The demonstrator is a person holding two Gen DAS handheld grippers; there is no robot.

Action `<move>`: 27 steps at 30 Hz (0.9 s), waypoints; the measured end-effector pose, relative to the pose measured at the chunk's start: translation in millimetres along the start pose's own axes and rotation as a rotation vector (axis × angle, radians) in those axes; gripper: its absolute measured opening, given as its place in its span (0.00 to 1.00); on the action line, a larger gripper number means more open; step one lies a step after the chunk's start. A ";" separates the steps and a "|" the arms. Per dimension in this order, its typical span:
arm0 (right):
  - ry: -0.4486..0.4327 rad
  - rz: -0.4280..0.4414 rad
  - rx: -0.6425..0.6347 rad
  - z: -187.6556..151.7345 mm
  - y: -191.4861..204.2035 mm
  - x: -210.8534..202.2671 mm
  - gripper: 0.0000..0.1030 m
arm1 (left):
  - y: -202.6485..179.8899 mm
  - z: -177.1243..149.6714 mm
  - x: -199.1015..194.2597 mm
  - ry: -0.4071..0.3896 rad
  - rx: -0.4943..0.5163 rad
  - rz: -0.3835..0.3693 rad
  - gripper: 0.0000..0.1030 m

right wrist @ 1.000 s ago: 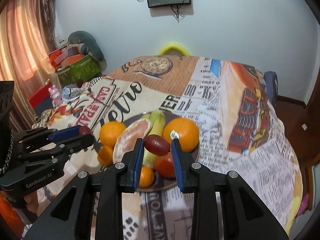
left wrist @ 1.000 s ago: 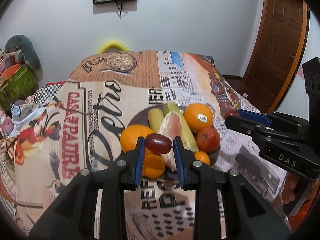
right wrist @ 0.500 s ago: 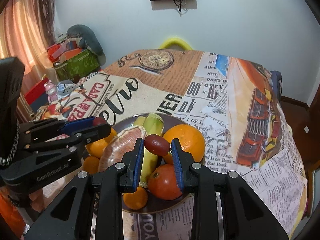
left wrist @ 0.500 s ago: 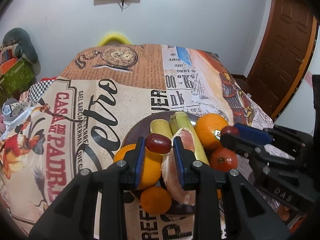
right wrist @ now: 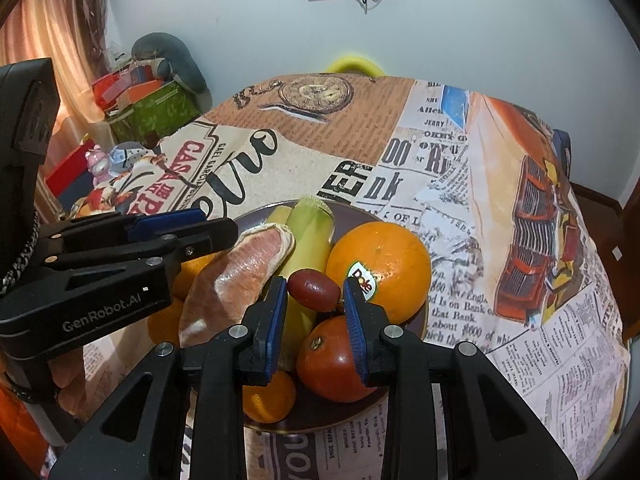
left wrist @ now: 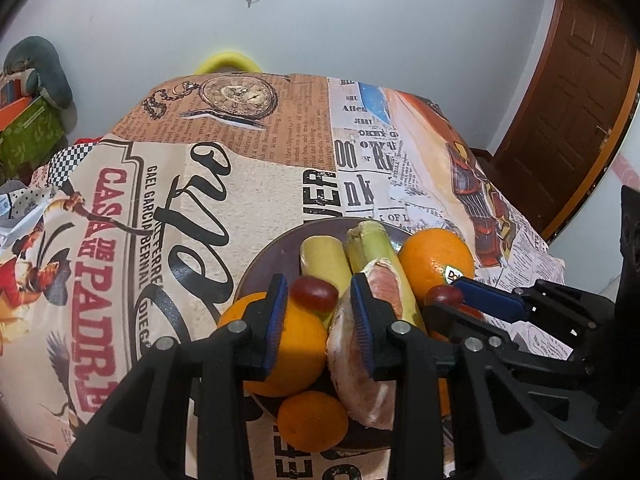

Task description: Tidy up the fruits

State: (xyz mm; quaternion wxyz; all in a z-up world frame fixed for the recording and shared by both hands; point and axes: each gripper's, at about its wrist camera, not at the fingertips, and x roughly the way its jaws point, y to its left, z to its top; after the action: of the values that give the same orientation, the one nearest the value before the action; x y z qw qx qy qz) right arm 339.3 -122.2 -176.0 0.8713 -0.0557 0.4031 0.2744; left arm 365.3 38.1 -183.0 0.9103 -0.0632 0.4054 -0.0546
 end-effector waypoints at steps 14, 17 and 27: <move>-0.078 -0.025 0.019 5.1 -0.7 -43.0 0.34 | -7.7 -1.6 -54.7 -0.091 0.000 0.013 0.34; -0.122 -0.033 0.021 8.1 2.7 -66.5 0.34 | -15.6 -0.7 -86.6 -0.153 0.022 0.034 0.34; -0.353 -0.064 0.000 4.7 33.2 -189.1 0.34 | -45.1 -16.5 -218.8 -0.386 0.053 0.045 0.34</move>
State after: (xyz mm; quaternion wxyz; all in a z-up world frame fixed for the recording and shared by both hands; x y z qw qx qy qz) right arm 225.9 -174.7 -30.1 0.9367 -0.0194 0.2422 0.2523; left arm 205.3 25.4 -26.7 0.9735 -0.0395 0.2229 -0.0314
